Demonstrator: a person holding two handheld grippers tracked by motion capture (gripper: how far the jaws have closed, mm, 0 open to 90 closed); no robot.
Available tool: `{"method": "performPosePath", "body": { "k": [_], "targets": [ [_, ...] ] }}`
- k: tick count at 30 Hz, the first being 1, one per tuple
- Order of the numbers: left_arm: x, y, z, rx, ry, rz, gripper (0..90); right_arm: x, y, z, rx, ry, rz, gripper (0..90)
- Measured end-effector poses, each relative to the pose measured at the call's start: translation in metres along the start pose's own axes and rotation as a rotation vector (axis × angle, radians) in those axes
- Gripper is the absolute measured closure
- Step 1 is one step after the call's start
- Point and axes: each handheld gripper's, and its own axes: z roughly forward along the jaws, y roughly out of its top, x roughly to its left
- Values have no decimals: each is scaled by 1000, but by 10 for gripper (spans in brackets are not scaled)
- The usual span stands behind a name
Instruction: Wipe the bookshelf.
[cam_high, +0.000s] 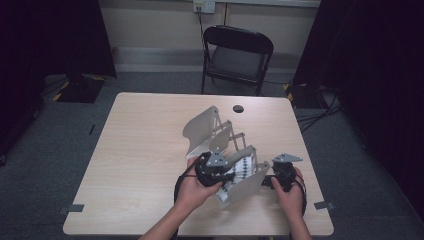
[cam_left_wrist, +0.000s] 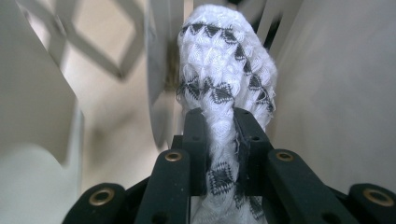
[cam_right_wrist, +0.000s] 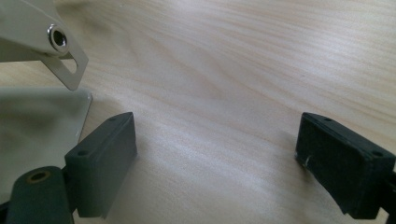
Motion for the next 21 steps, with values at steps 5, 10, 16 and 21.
{"method": "performPosePath", "body": {
  "k": [5, 10, 16, 21],
  "targets": [
    [-3, 21, -5, -38, -19, 21, 771, 0, 0, 0, 1, -1, 2, 117],
    [-4, 12, 9, -9, -42, 10, 770, 0, 0, 0, 1, -1, 3, 117],
    [-7, -13, 33, 54, -73, -17, 770, 0, 0, 0, 1, 0, 0, 117],
    [-9, -30, 48, 99, -83, -22, 769, 0, 0, 0, 1, 0, 2, 117]
  ]
}}
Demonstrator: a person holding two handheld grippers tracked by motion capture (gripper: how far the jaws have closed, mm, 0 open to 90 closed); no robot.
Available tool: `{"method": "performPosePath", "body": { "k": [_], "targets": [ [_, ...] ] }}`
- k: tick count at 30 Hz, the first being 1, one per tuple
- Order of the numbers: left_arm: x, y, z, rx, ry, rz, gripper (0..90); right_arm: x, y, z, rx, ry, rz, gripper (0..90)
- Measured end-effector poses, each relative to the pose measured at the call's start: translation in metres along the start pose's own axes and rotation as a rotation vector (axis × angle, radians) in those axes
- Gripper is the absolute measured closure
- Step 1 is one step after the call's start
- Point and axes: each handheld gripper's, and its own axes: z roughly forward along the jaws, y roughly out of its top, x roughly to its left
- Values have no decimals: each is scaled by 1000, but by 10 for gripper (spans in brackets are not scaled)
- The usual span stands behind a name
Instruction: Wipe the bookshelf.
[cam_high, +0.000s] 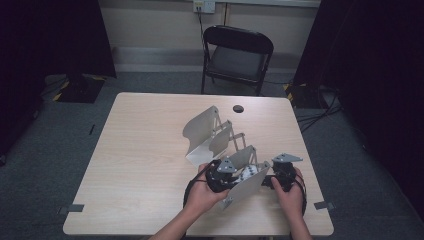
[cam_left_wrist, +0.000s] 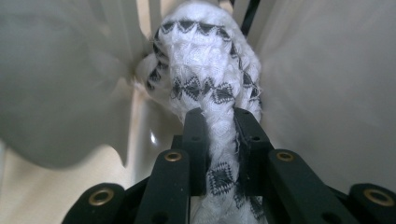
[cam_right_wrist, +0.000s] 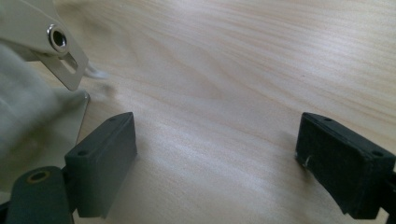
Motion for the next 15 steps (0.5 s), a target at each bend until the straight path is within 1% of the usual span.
{"method": "performPosePath", "body": {
  "k": [1, 2, 3, 4, 5, 6, 7, 8, 9, 10, 11, 13, 14, 15],
  "targets": [
    [0, -4, 3, 5, -1, -4, 769, 0, 0, 0, 0, 0, 0, 117],
    [0, -4, 3, 5, -1, -4, 769, 0, 0, 0, 0, 0, 0, 117],
    [0, -7, 6, 16, -3, -15, 769, 0, 0, 0, 0, 0, 0, 117],
    [2, -14, 10, 26, -1, -20, 768, 0, 0, 0, 0, 0, 0, 117],
    [2, -17, 12, 33, -2, -26, 769, 0, 0, 0, 0, 0, 0, 117],
    [2, -17, 12, 33, -2, -26, 768, 0, 0, 0, 0, 0, 0, 117],
    [3, -20, 13, 35, 0, -32, 768, 0, 0, 0, -1, 0, -2, 117],
    [4, -23, 14, 42, 0, -28, 767, 0, 0, 0, -1, 0, -2, 117],
    [4, -25, 14, 35, -1, -35, 767, 0, 0, 0, -1, 0, -2, 117],
    [4, -25, 13, 39, -1, -37, 767, 0, 0, 0, -1, 0, -2, 117],
    [5, -24, 12, 44, 2, -29, 766, 0, 0, 0, -1, 0, -2, 117],
    [4, -22, 10, 39, 2, -29, 766, 0, 0, 0, -1, 0, -2, 117],
    [4, -19, 7, 37, 1, -26, 766, 0, 0, 0, -1, 0, -2, 117],
    [4, -12, 0, 21, -4, -24, 765, 0, 0, 0, 0, 1, -1, 117]
  ]
}}
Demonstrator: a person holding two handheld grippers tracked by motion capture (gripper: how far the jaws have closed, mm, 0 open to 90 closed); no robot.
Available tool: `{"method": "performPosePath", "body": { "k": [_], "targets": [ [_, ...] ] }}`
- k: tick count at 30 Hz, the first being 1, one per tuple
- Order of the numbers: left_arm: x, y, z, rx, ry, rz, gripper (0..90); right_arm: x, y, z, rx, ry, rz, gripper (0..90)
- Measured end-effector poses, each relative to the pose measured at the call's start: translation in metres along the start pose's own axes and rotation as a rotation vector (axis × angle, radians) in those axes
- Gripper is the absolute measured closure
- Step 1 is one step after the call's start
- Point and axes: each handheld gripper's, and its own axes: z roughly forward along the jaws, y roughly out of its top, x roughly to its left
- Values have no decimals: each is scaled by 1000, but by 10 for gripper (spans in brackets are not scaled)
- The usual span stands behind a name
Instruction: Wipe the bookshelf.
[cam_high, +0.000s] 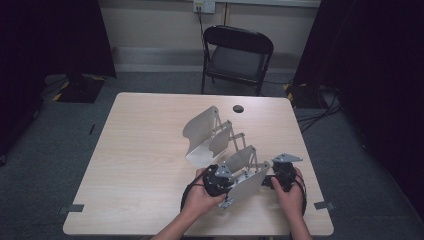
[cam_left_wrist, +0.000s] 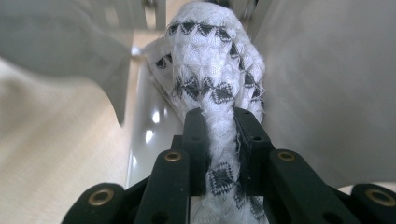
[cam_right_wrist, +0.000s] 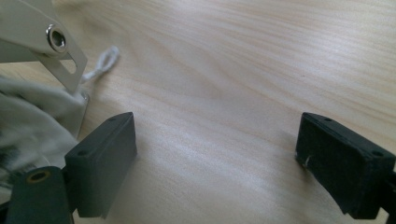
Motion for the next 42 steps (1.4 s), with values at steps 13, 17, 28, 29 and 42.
{"method": "performPosePath", "body": {
  "k": [13, 17, 28, 29, 42],
  "targets": [
    [-4, 71, -61, -118, -1, 53, 764, 0, 0, 0, 0, -1, 1, 117],
    [-9, 84, -67, -142, -11, 66, 764, 0, 0, 0, 0, -1, 2, 117],
    [-13, 76, -51, -117, -41, 58, 765, 0, 0, 0, 0, -1, 1, 117],
    [-13, 76, -51, -117, -41, 58, 766, 0, 0, 0, 0, -1, 2, 117],
    [-11, 46, -28, -68, -65, 30, 764, 0, 0, 0, 0, 0, 0, 117]
  ]
}}
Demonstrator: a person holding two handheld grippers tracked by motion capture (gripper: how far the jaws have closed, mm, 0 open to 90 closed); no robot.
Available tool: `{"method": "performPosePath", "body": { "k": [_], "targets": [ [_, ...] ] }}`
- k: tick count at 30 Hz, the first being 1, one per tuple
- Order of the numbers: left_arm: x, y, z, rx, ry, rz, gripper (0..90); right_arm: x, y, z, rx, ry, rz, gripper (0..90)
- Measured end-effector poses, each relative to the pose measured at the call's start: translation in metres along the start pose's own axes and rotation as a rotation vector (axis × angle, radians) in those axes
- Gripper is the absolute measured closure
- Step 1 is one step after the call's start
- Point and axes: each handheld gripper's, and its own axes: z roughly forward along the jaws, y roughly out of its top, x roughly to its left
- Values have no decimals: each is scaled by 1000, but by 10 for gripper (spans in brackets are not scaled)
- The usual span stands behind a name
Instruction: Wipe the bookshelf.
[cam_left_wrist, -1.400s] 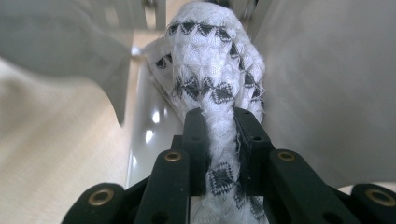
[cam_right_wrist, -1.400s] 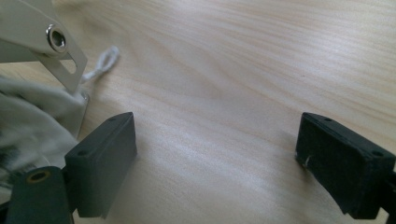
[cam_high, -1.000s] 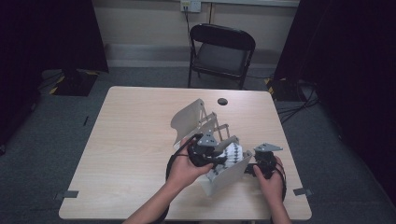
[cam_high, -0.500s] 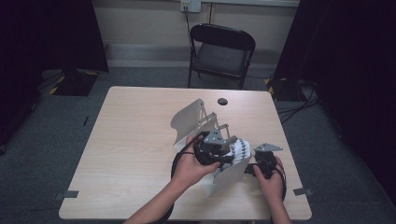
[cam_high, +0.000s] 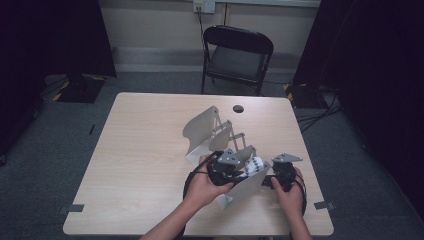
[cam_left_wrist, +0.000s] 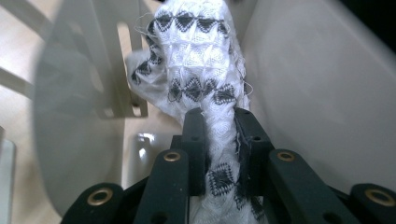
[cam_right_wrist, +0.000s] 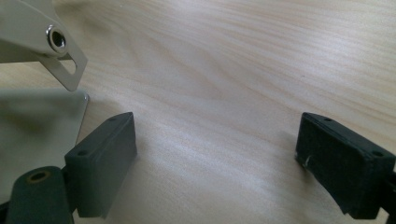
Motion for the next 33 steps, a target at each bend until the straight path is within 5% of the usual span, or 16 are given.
{"method": "performPosePath", "body": {
  "k": [12, 24, 33],
  "targets": [
    [10, -36, 23, 35, -8, -60, 752, 0, 0, 0, 0, 0, 0, 117],
    [15, -55, 35, 116, 40, -45, 727, 0, 0, 0, -1, 1, -2, 117],
    [16, -59, 33, 125, 35, -49, 748, 0, 0, 0, -1, 1, -2, 117]
  ]
}}
